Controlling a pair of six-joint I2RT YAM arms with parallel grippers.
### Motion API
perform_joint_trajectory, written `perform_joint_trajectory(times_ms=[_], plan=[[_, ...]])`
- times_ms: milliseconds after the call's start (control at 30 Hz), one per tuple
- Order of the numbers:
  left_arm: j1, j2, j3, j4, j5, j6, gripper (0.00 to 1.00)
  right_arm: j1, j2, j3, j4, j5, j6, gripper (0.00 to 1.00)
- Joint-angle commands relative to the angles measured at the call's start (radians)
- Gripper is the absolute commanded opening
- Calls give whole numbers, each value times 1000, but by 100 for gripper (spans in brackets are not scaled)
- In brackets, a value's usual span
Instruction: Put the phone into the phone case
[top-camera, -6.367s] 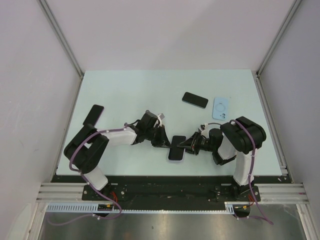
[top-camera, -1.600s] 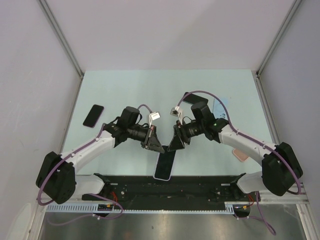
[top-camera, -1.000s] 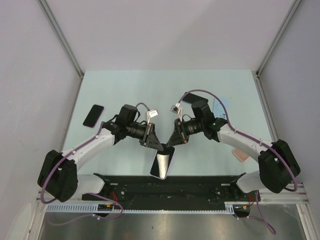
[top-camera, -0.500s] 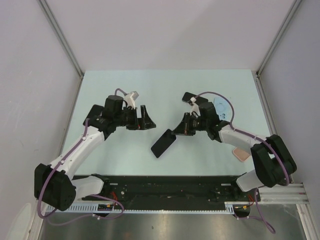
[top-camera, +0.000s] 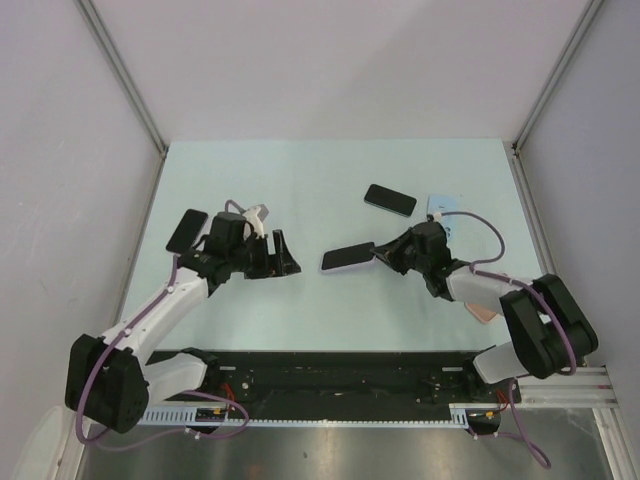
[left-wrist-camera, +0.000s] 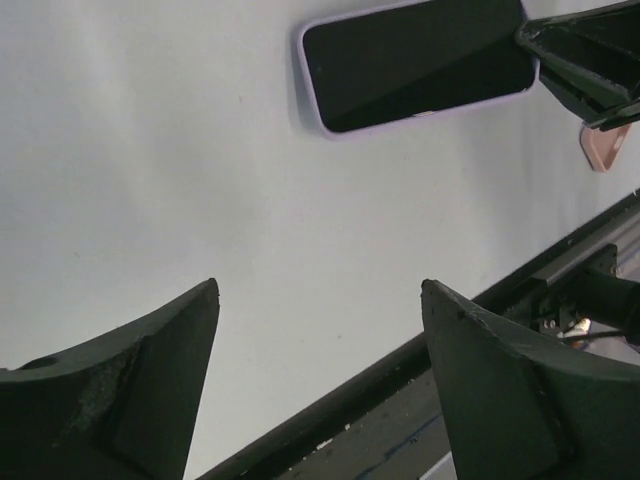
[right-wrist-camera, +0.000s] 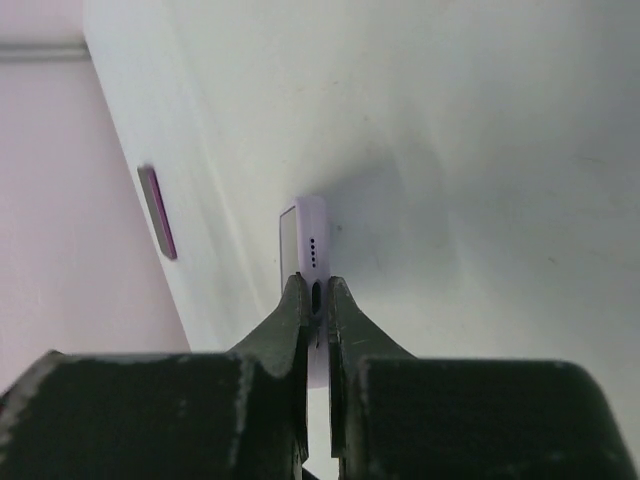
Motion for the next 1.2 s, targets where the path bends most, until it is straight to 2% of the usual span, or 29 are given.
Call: perform_joint_trajectory(times_ms=[0, 133, 333, 467, 700, 1033, 1133, 1167], plan=[[5, 44, -73, 136, 119, -93, 78, 25, -130, -83, 38, 260, 146, 0], [-38, 90, -115, 219, 130, -150, 72, 106, -210, -136, -11, 306, 186, 0], [-77, 178, -127, 279, 159, -196, 64, 255, -310, -165, -164, 398, 205, 10], [-89, 199, -141, 324, 167, -216, 62, 359, -337, -231, -163, 441, 271, 11], [-133, 216, -193, 393, 174, -274, 57, 537, -354, -245, -233, 594, 388, 14], [-179, 219, -237, 378, 18, -259, 48, 716, -270, -248, -259, 662, 532, 14], [-178, 245, -219, 356, -53, -250, 38, 756, -259, -245, -221, 693, 532, 14], [-178, 254, -216, 359, -62, -250, 32, 764, -256, -243, -206, 700, 531, 15]])
